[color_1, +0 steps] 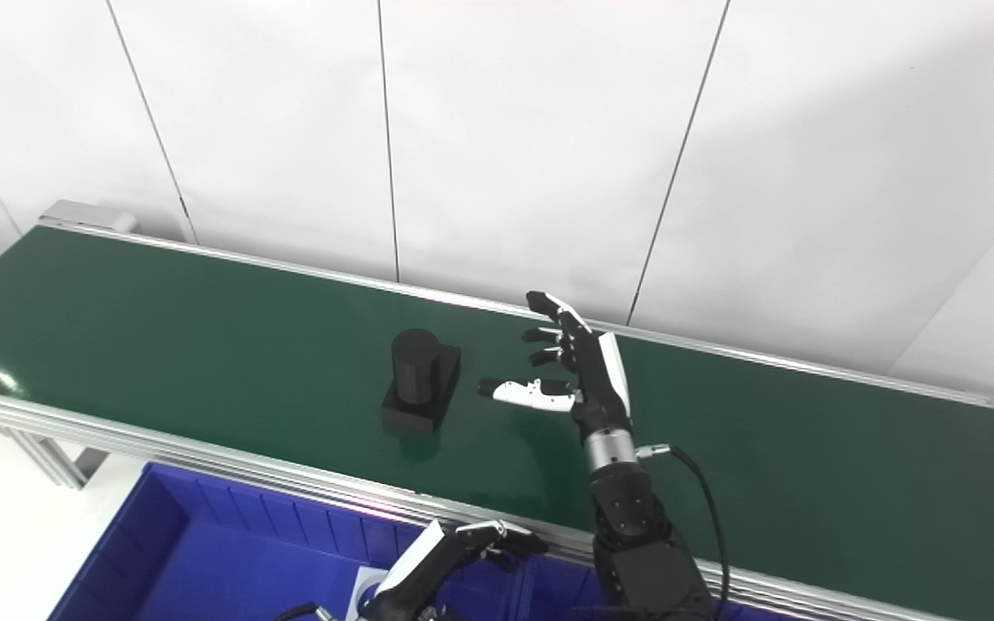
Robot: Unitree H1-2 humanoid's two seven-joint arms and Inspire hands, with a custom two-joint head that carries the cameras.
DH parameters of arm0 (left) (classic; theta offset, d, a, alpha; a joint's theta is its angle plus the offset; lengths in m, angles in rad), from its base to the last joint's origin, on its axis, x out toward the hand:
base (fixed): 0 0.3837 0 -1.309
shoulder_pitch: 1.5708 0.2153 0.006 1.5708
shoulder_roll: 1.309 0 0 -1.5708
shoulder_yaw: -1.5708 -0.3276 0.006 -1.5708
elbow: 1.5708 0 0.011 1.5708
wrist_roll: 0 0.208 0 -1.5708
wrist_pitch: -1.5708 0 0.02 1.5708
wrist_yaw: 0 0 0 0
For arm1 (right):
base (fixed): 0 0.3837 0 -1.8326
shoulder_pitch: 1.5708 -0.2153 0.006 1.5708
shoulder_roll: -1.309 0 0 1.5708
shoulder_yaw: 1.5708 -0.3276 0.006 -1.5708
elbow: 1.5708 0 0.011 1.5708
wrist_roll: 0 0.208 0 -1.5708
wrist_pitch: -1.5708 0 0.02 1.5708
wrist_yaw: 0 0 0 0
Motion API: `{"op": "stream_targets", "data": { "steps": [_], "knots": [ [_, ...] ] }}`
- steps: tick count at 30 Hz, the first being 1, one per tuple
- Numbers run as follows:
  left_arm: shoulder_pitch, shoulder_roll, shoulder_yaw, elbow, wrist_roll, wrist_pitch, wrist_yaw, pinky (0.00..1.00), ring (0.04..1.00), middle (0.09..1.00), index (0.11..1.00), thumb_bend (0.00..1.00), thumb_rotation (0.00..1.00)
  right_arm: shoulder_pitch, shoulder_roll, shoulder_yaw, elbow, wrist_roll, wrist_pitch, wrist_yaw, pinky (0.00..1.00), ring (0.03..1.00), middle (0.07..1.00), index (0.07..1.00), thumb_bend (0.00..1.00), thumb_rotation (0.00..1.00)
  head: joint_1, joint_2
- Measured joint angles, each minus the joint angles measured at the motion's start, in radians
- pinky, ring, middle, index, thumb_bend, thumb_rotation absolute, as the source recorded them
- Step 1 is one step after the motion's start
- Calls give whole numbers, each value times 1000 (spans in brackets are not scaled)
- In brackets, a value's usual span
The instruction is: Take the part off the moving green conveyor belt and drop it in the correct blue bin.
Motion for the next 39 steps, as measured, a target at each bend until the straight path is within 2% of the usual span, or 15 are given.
{"op": "stream_targets", "data": {
  "steps": [7,22,31,34,39],
  "knots": [
    [0,1,0,0,0,0,0,659,727,740,679,821,41,-4,0,0,38,6,0,-3,580,720,855,829,940,129,3,0],
    [1,1,0,-3,1,0,-2,649,723,741,677,821,66,-16,-4,2,91,-1,0,-13,583,722,854,830,950,177,6,-8],
    [1,1,-1,-3,1,0,-2,653,726,743,679,819,58,-21,-7,17,92,-15,0,-31,622,741,849,833,947,197,5,-6],
    [1,1,0,-3,0,0,-2,656,729,744,679,821,56,-23,-8,25,92,-20,0,-40,682,758,847,831,947,203,6,-5],
    [2,1,0,-4,0,0,-3,655,728,743,677,820,60,-24,-9,33,92,-29,0,-53,721,776,846,833,950,216,6,-5]
  ]
}}
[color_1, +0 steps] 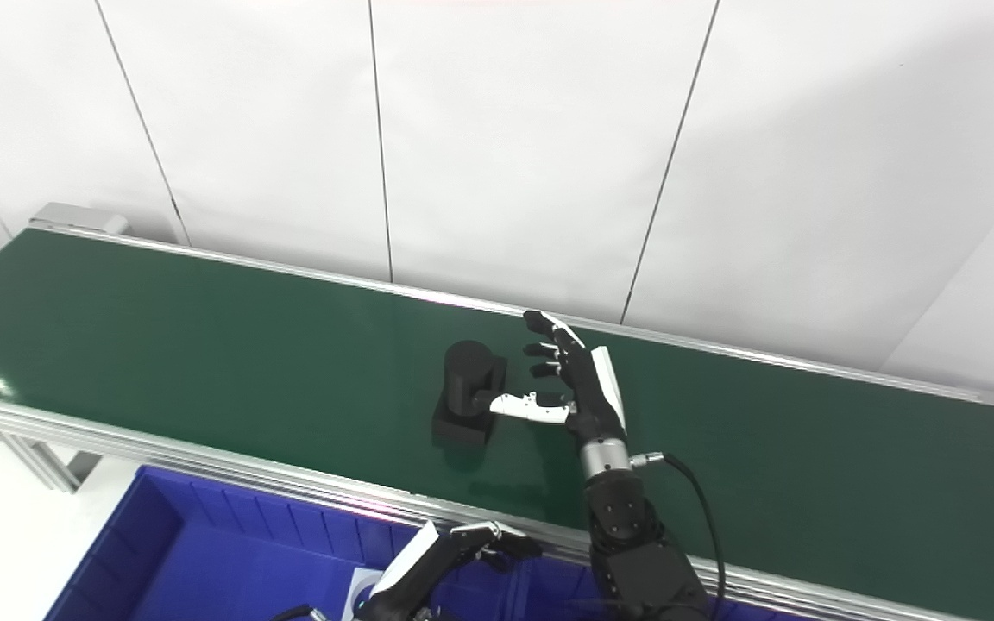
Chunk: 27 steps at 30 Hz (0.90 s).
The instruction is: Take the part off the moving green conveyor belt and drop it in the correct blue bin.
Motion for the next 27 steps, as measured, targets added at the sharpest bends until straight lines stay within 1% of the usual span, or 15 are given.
{"op": "stream_targets", "data": {
  "steps": [5,11,14,17,19,22,23,24,26,27],
  "knots": [
    [0,1,0,-2,0,0,-1,657,729,745,677,816,62,0,0,5,0,-4,0,-7,721,777,847,832,959,228,-2,2],
    [0,2,1,-3,0,0,-3,659,729,743,678,820,73,0,-2,8,-3,-2,0,-7,696,786,857,835,955,230,-3,5],
    [0,2,1,-3,0,0,-3,653,725,741,675,824,63,0,-6,16,-5,-2,0,-7,685,782,856,831,946,218,-3,5],
    [1,3,1,-4,0,0,-3,655,727,743,677,823,69,1,-9,22,-4,-10,0,-13,674,776,853,830,945,227,-3,5],
    [2,3,3,-6,-1,0,-6,661,732,744,677,825,68,1,-11,22,-2,-14,0,-20,667,766,846,826,943,211,0,9],
    [6,3,10,-13,-2,0,-11,664,731,744,678,826,58,4,-11,19,5,-14,0,-22,657,748,820,810,934,168,0,14],
    [8,3,12,-17,-2,0,-12,665,732,744,678,825,58,5,-11,15,8,-11,0,-23,641,727,798,791,933,151,0,14],
    [10,3,14,-21,-2,0,-13,665,733,744,679,824,63,6,-11,12,8,-8,0,-23,597,673,738,738,928,120,0,15],
    [14,3,17,-28,-2,0,-14,666,733,745,679,824,66,9,-11,4,9,-1,0,-23,577,647,709,713,925,105,-2,17],
    [15,3,19,-30,-2,0,-15,665,732,744,680,822,66,9,-12,1,9,2,0,-22,509,575,634,669,909,93,-3,17]
  ]
}}
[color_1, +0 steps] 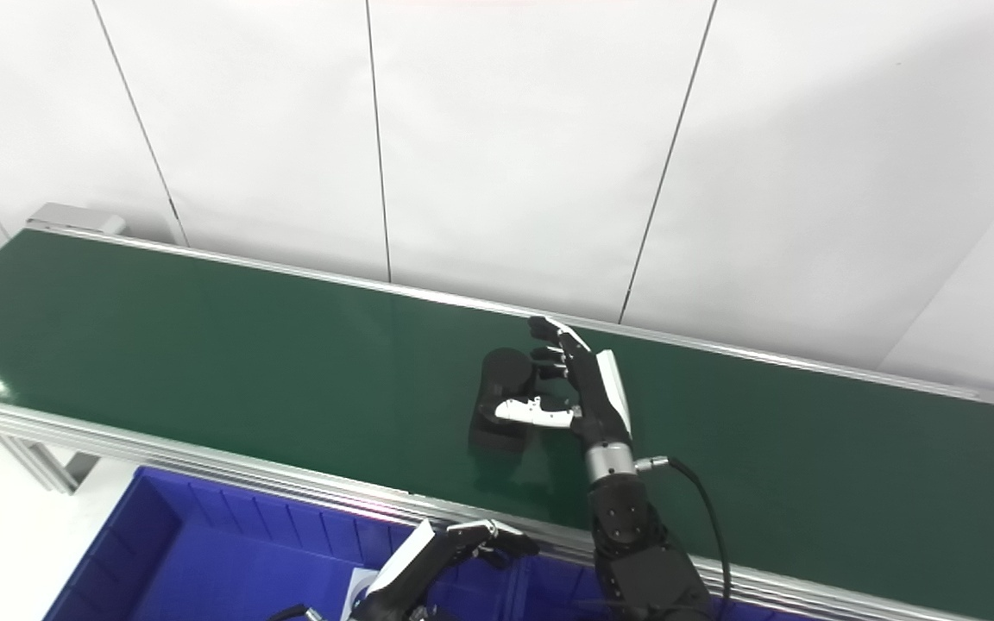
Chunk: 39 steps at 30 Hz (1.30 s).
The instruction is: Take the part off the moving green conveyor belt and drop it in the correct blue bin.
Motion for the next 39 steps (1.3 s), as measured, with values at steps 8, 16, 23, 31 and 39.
{"op": "stream_targets", "data": {
  "steps": [8,16,23,31,39],
  "knots": [
    [1,1,4,-2,1,0,0,662,728,740,681,824,70,4,-2,-3,-2,-1,0,20,286,357,437,509,531,0,-3,2],
    [1,1,13,-2,1,0,-1,656,721,738,677,830,57,13,-17,3,-28,-10,0,27,284,349,431,504,527,0,-5,0],
    [1,1,14,-2,1,0,-1,659,723,736,680,835,51,38,-24,-1,-76,-4,0,66,291,356,432,505,527,0,-6,-2],
    [1,1,16,-2,0,0,-2,658,721,739,684,829,30,87,-43,-2,-235,-11,1,95,321,378,440,507,527,0,-29,14],
    [1,2,23,-3,0,0,-6,658,724,742,682,819,57,208,-87,-16,-607,-26,56,152,317,374,442,495,529,0,-119,20]
  ]
}}
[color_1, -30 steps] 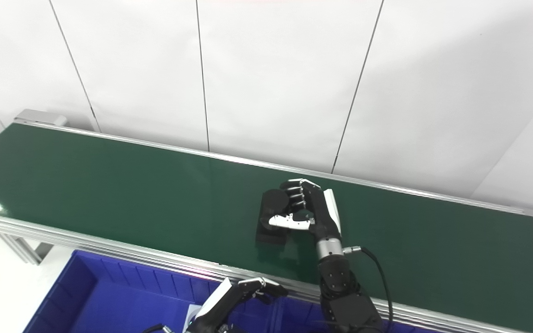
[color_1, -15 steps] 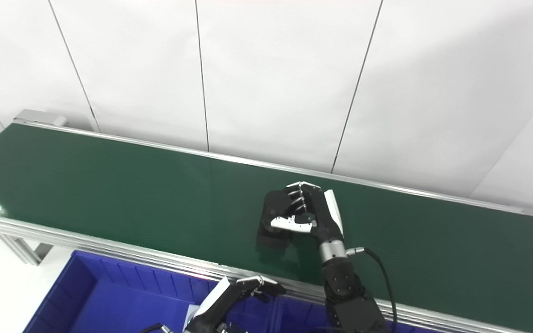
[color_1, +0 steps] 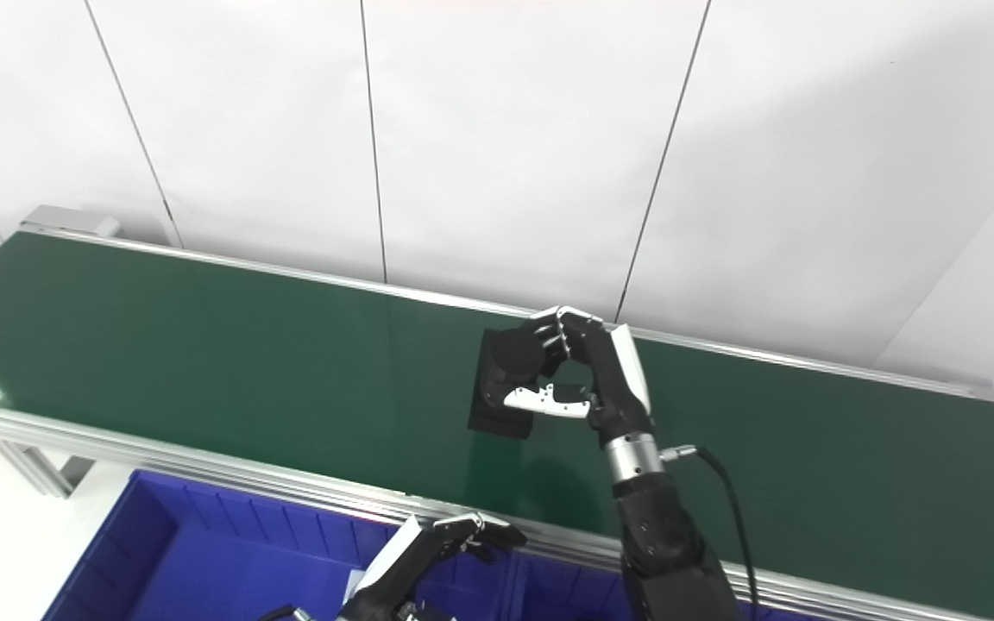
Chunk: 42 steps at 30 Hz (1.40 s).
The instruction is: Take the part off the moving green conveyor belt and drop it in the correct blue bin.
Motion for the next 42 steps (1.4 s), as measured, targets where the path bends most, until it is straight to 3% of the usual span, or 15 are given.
{"op": "stream_targets", "data": {
  "steps": [2,5,8,9,11,13,15,20,24,34,42],
  "knots": [
    [0,0,1,-1,0,0,-2,658,723,741,683,816,73,36,-10,-10,-50,0,5,5,314,369,442,493,529,0,0,0],
    [1,5,12,-9,-18,0,-25,671,733,749,692,802,83,104,-26,-29,-128,2,10,12,300,358,436,495,528,0,-58,17],
    [6,19,40,-41,-45,0,-60,680,746,760,700,778,101,169,-28,-60,-195,1,19,11,303,361,443,494,529,0,-127,44],
    [5,23,52,-47,-52,0,-72,683,749,762,702,771,106,186,-29,-71,-211,1,21,10,300,360,442,495,529,0,-190,69],
    [6,30,69,-60,-65,0,-96,692,755,763,704,763,116,212,-27,-94,-240,3,32,7,289,349,435,498,528,0,-190,69],
    [7,35,85,-75,-67,0,-118,695,756,763,705,759,123,229,-24,-110,-251,1,41,-2,295,355,435,499,527,0,-276,98],
    [8,42,108,-80,-78,0,-137,690,754,762,704,761,129,244,-18,-120,-266,-13,55,-10,303,363,437,499,528,0,-276,98],
    [20,58,167,-116,-117,0,-195,678,750,761,696,783,113,302,-8,-139,-330,-48,108,-21,306,364,429,500,527,0,-402,135],
    [40,61,215,-156,-141,0,-240,664,749,761,697,778,97,356,-8,-149,-353,-65,118,-21,314,371,435,499,527,0,-425,147],
    [42,48,296,-180,-184,0,-346,655,741,758,689,783,64,442,-16,-183,-442,-80,211,-20,328,386,446,497,529,0,-476,251],
    [35,27,339,-182,-206,0,-388,665,743,760,691,798,79,481,-23,-203,-473,-70,230,-18,335,386,450,493,530,0,-496,276]
  ]
}}
